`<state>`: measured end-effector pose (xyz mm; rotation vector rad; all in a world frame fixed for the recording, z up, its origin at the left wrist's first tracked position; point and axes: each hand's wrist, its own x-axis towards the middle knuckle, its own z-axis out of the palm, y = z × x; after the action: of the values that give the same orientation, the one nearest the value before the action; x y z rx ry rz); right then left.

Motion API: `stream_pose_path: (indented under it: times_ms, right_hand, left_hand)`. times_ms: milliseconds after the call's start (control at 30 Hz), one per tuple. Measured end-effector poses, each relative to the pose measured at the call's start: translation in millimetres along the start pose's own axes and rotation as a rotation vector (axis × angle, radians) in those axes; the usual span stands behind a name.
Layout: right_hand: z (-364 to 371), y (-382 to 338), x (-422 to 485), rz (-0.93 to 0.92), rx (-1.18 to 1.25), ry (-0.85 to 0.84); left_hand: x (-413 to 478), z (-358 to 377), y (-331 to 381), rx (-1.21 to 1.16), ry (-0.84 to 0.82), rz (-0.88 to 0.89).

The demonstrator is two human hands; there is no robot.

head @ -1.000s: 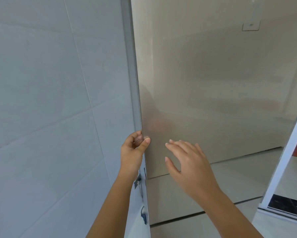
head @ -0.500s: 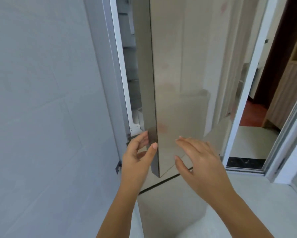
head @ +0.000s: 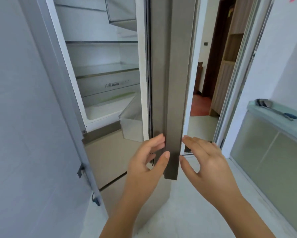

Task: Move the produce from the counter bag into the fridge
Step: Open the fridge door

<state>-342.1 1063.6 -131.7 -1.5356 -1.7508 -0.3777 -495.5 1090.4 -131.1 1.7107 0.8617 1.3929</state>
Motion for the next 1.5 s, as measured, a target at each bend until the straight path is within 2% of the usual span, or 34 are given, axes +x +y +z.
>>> stream_pose_path:
  times_ms: [167,333,467,667,900,1100,1300,1500]
  right_hand:
    - [-31,28,-15,0.078,-0.022,0.057]
    - [-58,44,-25,0.141,-0.078,0.177]
    - [-63,43,-24,0.081,-0.133,0.239]
    - [-42,37,-6,-0.058,-0.147,0.168]
    - [-1,45,30,-0.043,-0.174,0.085]
    - [27,71,44,0.015,-0.387,0.086]
    - [21,119,44,-0.023,-0.416,0.163]
    - [8,170,50,0.081,-0.391,0.246]
  left_hand:
    - [1,38,11,-0.046,-0.122,0.03]
    - [3,65,13,-0.015,-0.148,0.104]
    - [6,70,13,0.185,-0.119,0.264]
    - [15,54,7,0.605,0.05,0.457]
    - [28,41,-5,0.869,0.097,0.533]
    - [46,51,-16,0.932,0.079,0.53]
    - [77,87,-28,0.926,0.03,0.53]
    - [107,142,-40,0.875,-0.035,0.546]
